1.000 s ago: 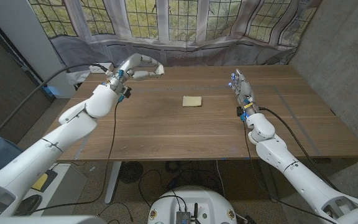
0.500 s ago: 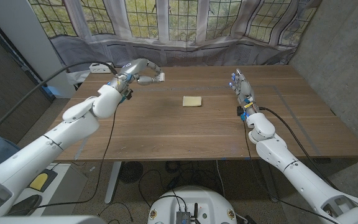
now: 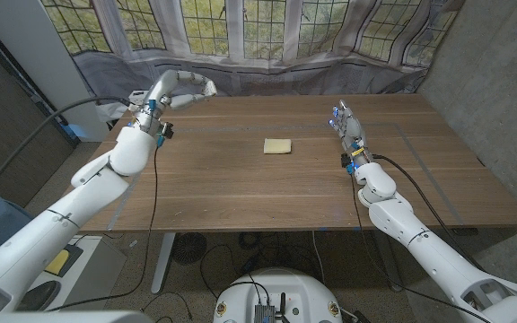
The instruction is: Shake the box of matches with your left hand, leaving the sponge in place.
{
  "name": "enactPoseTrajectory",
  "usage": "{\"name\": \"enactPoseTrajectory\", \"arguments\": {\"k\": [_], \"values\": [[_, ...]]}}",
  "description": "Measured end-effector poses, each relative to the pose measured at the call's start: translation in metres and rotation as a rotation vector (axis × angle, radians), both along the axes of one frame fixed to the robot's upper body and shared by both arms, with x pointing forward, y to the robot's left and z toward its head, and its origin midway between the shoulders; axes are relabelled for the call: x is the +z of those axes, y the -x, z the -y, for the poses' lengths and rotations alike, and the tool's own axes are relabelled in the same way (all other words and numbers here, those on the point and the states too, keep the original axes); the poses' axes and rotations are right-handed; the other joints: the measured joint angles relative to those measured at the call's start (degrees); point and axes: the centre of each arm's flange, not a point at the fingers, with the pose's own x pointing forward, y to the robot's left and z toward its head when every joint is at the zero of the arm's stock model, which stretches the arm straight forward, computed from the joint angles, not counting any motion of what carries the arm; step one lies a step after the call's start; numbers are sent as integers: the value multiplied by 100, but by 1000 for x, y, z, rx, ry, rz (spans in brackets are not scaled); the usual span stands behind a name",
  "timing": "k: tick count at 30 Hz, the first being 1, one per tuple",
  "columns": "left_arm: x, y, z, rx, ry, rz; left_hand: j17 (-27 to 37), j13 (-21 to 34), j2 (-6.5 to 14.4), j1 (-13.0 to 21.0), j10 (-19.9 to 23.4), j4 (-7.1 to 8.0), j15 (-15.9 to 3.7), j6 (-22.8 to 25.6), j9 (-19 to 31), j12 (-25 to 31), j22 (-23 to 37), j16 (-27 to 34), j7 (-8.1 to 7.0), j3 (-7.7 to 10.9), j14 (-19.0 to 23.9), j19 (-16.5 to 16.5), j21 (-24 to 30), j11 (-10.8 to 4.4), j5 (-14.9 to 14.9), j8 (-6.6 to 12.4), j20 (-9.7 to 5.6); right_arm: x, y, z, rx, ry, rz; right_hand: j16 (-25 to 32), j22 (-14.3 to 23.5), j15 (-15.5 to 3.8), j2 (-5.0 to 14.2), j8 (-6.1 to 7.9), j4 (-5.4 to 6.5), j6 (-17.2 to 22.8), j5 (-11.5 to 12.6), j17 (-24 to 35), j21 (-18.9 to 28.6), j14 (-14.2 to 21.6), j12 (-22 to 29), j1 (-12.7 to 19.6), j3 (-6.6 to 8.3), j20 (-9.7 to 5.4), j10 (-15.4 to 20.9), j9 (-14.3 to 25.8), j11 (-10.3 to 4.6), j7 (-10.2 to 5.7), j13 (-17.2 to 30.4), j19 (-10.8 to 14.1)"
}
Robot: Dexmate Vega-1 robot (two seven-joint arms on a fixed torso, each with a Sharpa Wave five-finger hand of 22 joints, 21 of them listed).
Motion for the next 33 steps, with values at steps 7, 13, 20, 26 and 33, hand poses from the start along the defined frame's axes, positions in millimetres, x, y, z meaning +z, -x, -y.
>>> {"name": "enactPoseTrajectory", "arguments": {"k": [7,13,20,26,33], "values": [[-14,14,-47,-93,247,63,0,17,0,0,0,-1,0,0,1,-2,0,28,0,-1,0,22,26,0,0,0,21,1,-3,-3,8,8,-5,0,0,0,0,0,0,0,0,0,0,0,0,0,0,0,0,0,0,0,0,0],[-34,25,-80,-209,494,138,0,39,0,0,0,-8,0,12,3,19,-1,28,-13,-8,0,78,26,0,0,-1,15,3,-5,-5,13,14,-5,0,0,0,0,0,0,0,0,0,0,0,0,0,0,0,0,0,0,0,0,0],[-83,31,-117,-293,844,221,-1,41,0,0,-22,-4,-21,5,3,23,-1,28,-56,-4,21,142,67,-23,-1,-18,7,4,-8,-8,18,21,-10,0,0,0,0,0,0,0,0,0,0,0,0,0,0,0,-1,0,-1,0,0,0],[-122,28,-131,-294,1022,246,-1,40,0,0,-21,-4,-21,4,4,-12,-1,28,-95,-4,22,204,67,-25,-2,-31,5,4,-9,-9,21,30,-18,0,0,0,0,0,0,0,0,1,0,0,0,0,0,0,-1,0,-1,0,0,0],[-144,32,-143,-270,1153,307,-1,39,0,0,28,-4,1,33,4,-43,-1,28,-125,-4,44,247,115,-75,-5,-48,0,6,-11,-13,25,36,-21,0,0,0,0,0,0,0,0,1,0,0,0,0,0,0,-1,0,-1,0,0,0]]}}
